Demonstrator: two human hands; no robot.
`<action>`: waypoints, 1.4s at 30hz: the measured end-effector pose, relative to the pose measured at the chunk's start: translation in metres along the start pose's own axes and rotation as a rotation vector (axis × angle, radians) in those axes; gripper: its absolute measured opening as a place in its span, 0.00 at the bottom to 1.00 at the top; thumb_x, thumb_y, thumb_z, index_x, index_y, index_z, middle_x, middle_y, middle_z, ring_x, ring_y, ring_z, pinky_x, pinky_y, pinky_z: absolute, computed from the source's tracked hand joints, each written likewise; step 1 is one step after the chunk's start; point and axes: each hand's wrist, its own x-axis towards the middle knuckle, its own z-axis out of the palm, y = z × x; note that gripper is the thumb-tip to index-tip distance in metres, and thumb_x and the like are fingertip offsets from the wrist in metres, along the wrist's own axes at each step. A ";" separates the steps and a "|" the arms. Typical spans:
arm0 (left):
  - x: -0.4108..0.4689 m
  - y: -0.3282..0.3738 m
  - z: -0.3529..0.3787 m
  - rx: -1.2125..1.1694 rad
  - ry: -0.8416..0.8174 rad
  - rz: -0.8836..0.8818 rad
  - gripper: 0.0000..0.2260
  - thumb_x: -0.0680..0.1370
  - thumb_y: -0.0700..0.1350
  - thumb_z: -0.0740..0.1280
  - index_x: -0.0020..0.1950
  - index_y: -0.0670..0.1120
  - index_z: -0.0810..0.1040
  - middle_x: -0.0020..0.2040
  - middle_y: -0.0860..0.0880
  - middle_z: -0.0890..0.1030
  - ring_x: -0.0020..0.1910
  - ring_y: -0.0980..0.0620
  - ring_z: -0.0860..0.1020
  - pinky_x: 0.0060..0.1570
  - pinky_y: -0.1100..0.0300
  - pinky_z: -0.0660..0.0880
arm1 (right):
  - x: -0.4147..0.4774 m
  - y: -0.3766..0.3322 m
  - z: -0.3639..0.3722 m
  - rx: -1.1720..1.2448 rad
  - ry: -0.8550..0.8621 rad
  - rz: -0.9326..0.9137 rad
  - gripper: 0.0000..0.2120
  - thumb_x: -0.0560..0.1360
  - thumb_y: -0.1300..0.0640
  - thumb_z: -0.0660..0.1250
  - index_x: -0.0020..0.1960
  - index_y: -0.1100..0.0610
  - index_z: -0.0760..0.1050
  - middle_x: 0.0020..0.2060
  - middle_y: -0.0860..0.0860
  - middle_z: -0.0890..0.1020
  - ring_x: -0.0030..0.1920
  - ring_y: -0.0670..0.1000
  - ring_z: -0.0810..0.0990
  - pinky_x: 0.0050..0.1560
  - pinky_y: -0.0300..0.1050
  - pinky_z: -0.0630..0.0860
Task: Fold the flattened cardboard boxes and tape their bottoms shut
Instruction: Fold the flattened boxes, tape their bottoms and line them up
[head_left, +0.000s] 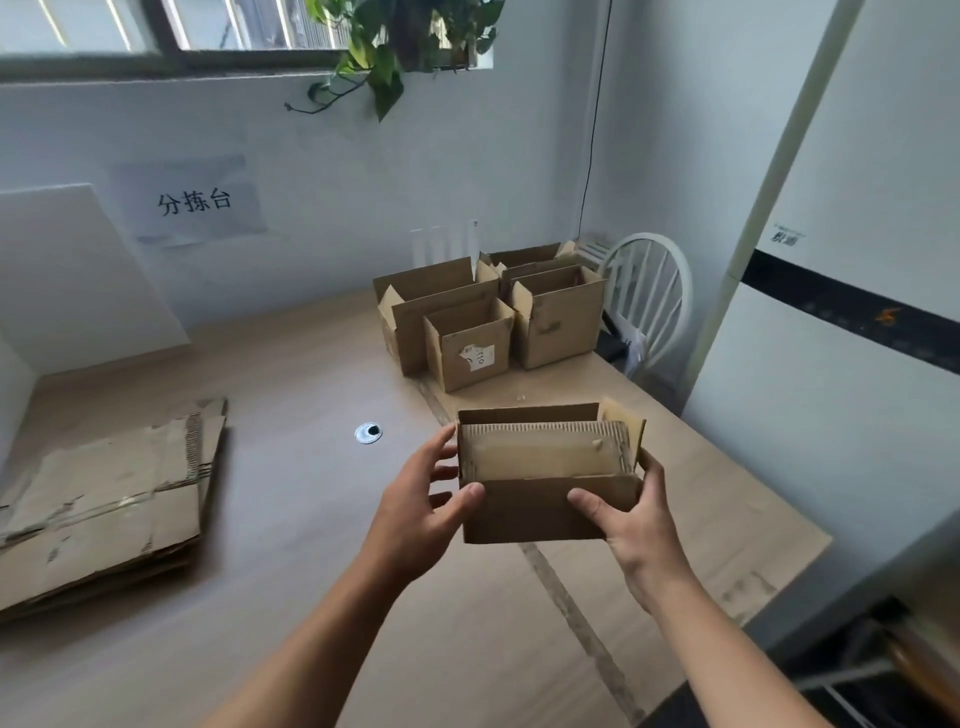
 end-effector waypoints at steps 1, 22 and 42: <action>0.018 0.002 0.014 0.021 -0.007 -0.003 0.28 0.77 0.52 0.70 0.75 0.61 0.64 0.67 0.55 0.75 0.61 0.62 0.76 0.57 0.59 0.79 | 0.020 0.004 -0.011 0.009 0.010 0.004 0.52 0.49 0.30 0.80 0.69 0.36 0.62 0.63 0.46 0.77 0.61 0.49 0.78 0.65 0.55 0.76; 0.345 -0.055 0.181 1.014 -0.278 -0.159 0.21 0.81 0.57 0.62 0.73 0.54 0.69 0.69 0.54 0.72 0.67 0.52 0.70 0.63 0.59 0.71 | 0.435 0.111 -0.099 -0.177 -0.098 0.016 0.40 0.67 0.57 0.80 0.72 0.48 0.63 0.59 0.43 0.75 0.60 0.46 0.73 0.60 0.40 0.67; 0.307 -0.078 0.162 0.735 -0.198 -0.359 0.20 0.79 0.55 0.67 0.69 0.50 0.74 0.61 0.53 0.76 0.62 0.52 0.74 0.59 0.63 0.68 | 0.466 0.124 -0.083 -0.377 -0.111 0.071 0.40 0.73 0.52 0.76 0.78 0.51 0.59 0.75 0.48 0.67 0.75 0.50 0.64 0.72 0.47 0.63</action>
